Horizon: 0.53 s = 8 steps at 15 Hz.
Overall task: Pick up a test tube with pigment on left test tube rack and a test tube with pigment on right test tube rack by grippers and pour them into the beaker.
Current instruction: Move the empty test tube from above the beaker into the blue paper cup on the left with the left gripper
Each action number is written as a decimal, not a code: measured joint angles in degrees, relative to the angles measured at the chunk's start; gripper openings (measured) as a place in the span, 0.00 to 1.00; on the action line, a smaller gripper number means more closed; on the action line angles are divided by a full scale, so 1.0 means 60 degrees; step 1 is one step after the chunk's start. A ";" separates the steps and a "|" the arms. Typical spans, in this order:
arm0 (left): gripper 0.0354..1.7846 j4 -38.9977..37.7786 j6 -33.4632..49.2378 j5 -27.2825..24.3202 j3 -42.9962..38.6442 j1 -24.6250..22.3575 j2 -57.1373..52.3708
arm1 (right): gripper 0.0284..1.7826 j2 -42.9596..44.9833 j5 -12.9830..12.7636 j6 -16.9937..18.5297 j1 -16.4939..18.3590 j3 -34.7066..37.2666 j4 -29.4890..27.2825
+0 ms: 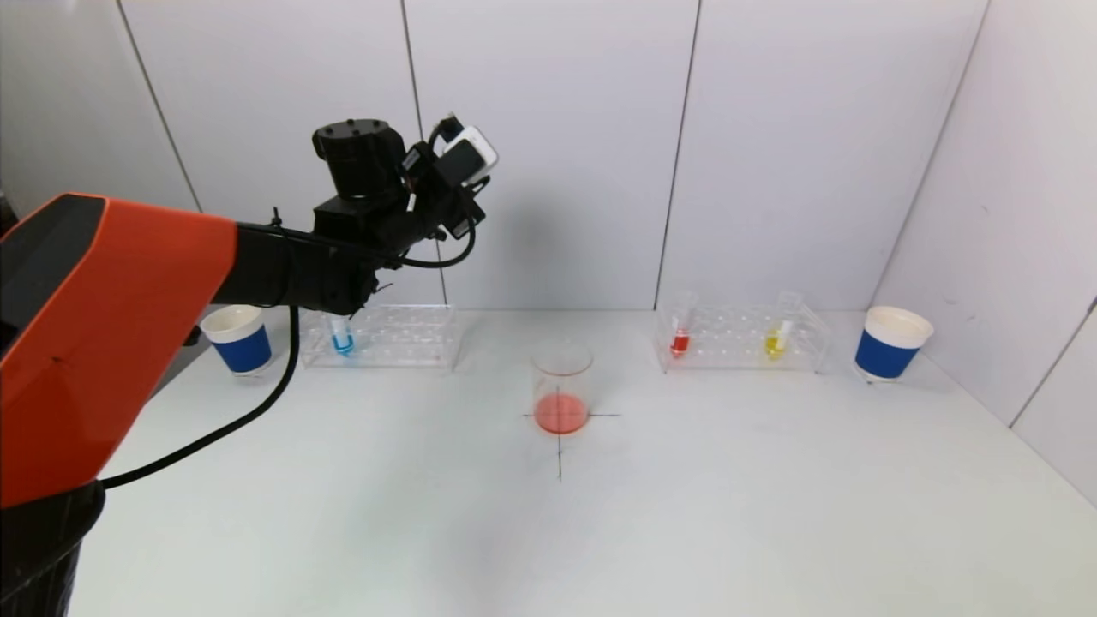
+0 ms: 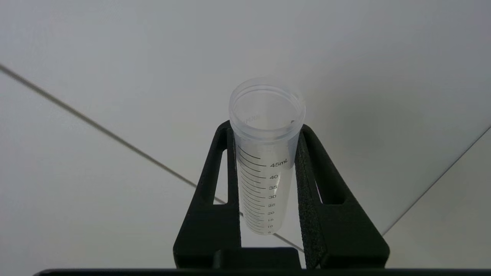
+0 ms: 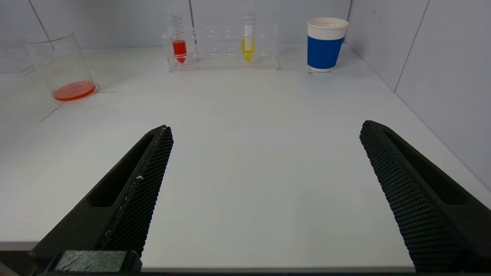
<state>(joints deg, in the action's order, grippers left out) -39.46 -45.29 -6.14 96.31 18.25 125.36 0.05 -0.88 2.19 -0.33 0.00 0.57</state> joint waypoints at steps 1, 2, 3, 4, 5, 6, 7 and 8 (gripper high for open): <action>0.23 0.0156 0.0630 0.0091 -0.0106 -0.0112 -0.0234 | 0.99 0.0000 0.0000 0.0000 0.0000 0.0000 0.0000; 0.23 0.0211 0.1195 0.0130 -0.0313 -0.0240 -0.0486 | 0.99 0.0000 0.0000 0.0000 0.0000 0.0000 0.0000; 0.23 0.0242 0.1682 0.0167 -0.0638 -0.0374 -0.0758 | 0.99 0.0000 0.0000 0.0000 0.0000 0.0000 0.0000; 0.23 0.0280 0.2164 0.0230 -0.1097 -0.0526 -0.1083 | 0.99 0.0000 0.0000 -0.0004 0.0000 0.0000 0.0004; 0.23 0.0317 0.2662 0.0276 -0.1558 -0.0685 -0.1396 | 0.99 0.0000 0.0000 0.0000 0.0000 0.0000 0.0000; 0.23 0.0347 0.3257 0.0317 -0.2013 -0.0878 -0.1713 | 0.99 0.0000 0.0000 0.0000 0.0000 0.0000 0.0004; 0.23 0.0349 0.3883 0.0356 -0.2485 -0.1140 -0.2022 | 0.99 0.0000 0.0000 0.0000 0.0000 0.0000 0.0004; 0.23 0.0325 0.4364 0.0445 -0.2907 -0.1443 -0.2278 | 0.99 0.0000 0.0000 -0.0004 0.0000 0.0000 0.0004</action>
<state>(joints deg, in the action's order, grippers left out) -37.51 -19.10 -3.47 78.86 9.59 111.69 0.05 -0.88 2.17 -0.33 0.00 0.60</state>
